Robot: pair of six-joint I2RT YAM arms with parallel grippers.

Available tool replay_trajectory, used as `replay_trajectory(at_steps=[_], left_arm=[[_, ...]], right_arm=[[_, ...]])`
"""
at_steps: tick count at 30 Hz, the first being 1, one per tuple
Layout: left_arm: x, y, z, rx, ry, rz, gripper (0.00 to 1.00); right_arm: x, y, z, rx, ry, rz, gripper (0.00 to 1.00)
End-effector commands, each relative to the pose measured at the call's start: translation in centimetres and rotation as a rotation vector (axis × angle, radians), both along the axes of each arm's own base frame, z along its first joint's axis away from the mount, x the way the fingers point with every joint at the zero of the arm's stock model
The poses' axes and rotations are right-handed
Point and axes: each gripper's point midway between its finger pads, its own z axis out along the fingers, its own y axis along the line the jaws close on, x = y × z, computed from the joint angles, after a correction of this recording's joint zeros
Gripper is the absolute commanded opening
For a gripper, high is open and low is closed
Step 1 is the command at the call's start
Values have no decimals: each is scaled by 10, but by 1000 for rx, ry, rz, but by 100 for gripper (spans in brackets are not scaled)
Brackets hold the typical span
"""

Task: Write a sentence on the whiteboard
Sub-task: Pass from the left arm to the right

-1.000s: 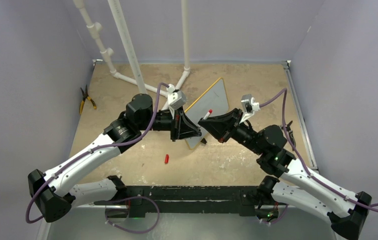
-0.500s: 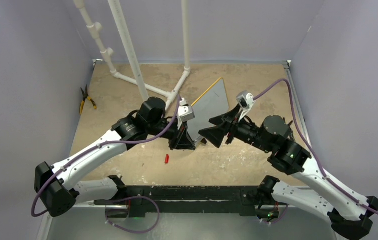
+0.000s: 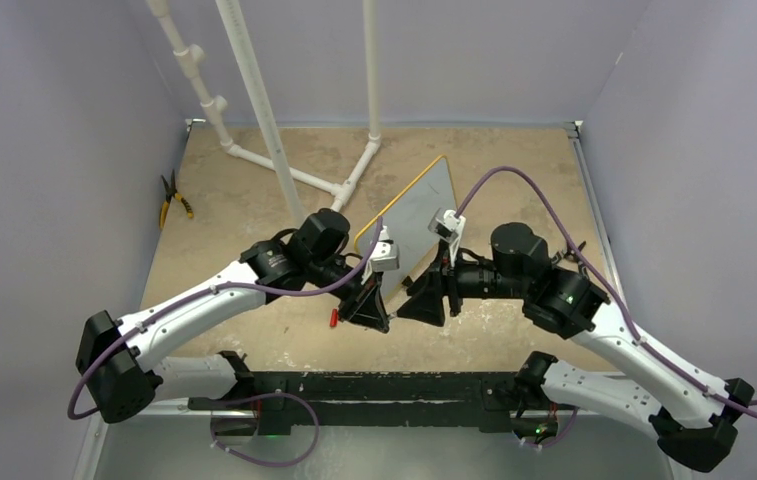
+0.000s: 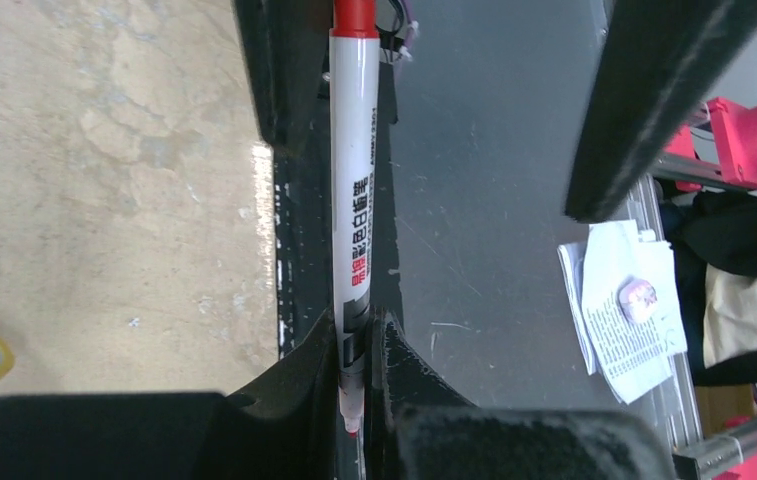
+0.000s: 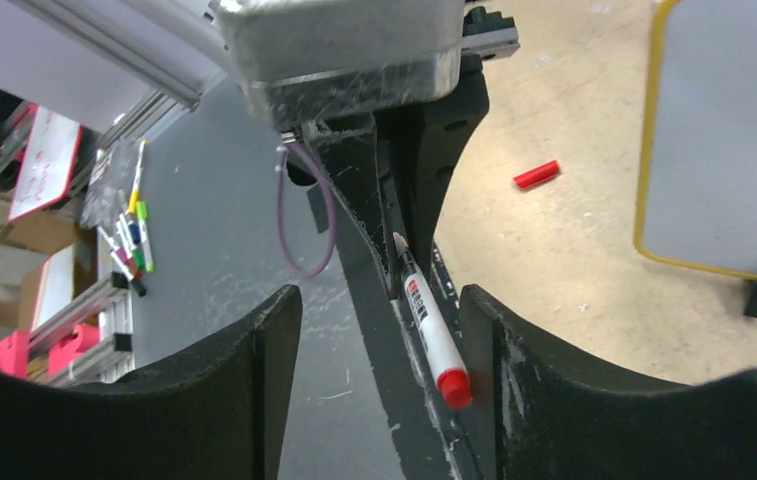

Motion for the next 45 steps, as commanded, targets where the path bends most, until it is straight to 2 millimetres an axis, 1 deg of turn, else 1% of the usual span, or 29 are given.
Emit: replay_trajectory(at_steps=[1, 4, 7, 13, 22, 26, 28, 29, 37, 43, 45], left_arm=[[-14, -1, 1, -24, 1, -85, 0], [-17, -2, 1, -28, 7, -102, 0], [-19, -3, 3, -37, 13, -116, 0], [-21, -4, 8, -53, 15, -129, 0], [-19, -6, 11, -56, 14, -126, 0], [-19, -7, 11, -55, 15, -126, 0], [-17, -7, 13, -58, 5, -119, 0], [-16, -7, 14, -59, 0, -115, 0], [-9, -10, 17, -74, -36, -77, 0], [0, -15, 27, -93, -59, -11, 0], [5, -16, 29, -96, -79, 19, 3]], right_arm=[[-14, 8, -6, -8, 20, 123, 57], [-12, 10, -17, -41, 24, 136, 53], [-11, 11, -23, -60, 22, 143, 51], [-11, 12, -29, -62, 26, 151, 51], [-16, 11, -33, -62, 40, 171, 45], [-18, 11, -33, -55, 40, 178, 41], [-18, 11, -34, -56, 41, 181, 38], [-18, 10, -35, -60, 41, 182, 34], [-20, 7, -30, -49, 14, 186, 0], [-20, 5, -28, -41, -2, 176, 0], [-19, 3, -25, -37, -12, 165, 0]])
